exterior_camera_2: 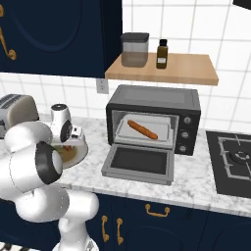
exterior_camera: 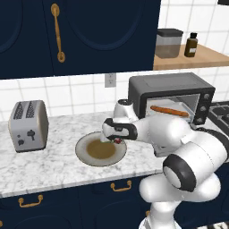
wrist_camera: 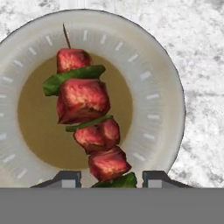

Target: Pick up the kebab skewer and baguette bread, and place them inside the toaster oven. Close the toaster oven door and start by setting the timer.

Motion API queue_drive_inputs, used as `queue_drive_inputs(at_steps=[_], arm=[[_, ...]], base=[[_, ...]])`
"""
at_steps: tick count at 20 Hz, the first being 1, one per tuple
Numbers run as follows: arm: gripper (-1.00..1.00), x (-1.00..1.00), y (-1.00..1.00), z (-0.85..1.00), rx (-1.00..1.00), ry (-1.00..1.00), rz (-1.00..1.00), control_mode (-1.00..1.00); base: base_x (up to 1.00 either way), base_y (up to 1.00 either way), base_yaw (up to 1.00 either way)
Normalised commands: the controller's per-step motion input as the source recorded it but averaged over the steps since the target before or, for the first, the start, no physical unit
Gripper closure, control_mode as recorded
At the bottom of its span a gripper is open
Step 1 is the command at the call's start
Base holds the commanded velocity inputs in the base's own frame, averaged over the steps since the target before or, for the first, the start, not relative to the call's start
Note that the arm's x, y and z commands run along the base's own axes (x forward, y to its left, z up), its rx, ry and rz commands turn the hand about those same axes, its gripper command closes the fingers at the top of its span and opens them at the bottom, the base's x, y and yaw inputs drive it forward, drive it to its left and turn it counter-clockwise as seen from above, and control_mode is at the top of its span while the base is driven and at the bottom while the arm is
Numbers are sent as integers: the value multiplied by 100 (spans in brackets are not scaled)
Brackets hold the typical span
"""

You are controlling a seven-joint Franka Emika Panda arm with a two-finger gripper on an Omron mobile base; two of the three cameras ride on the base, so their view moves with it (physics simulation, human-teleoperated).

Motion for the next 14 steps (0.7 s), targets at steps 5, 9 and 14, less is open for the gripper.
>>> queue_drive_inputs(at_steps=[5, 9, 14], arm=[[100, 0, -100, 99, 10, 0, 0, -100], [100, 4, -100, 72, 2, 6, -2, -100], [100, -1, -100, 5, -1, 0, 0, -100]], base=[[0, 0, 0], [0, 0, 0], [0, 0, 0]])
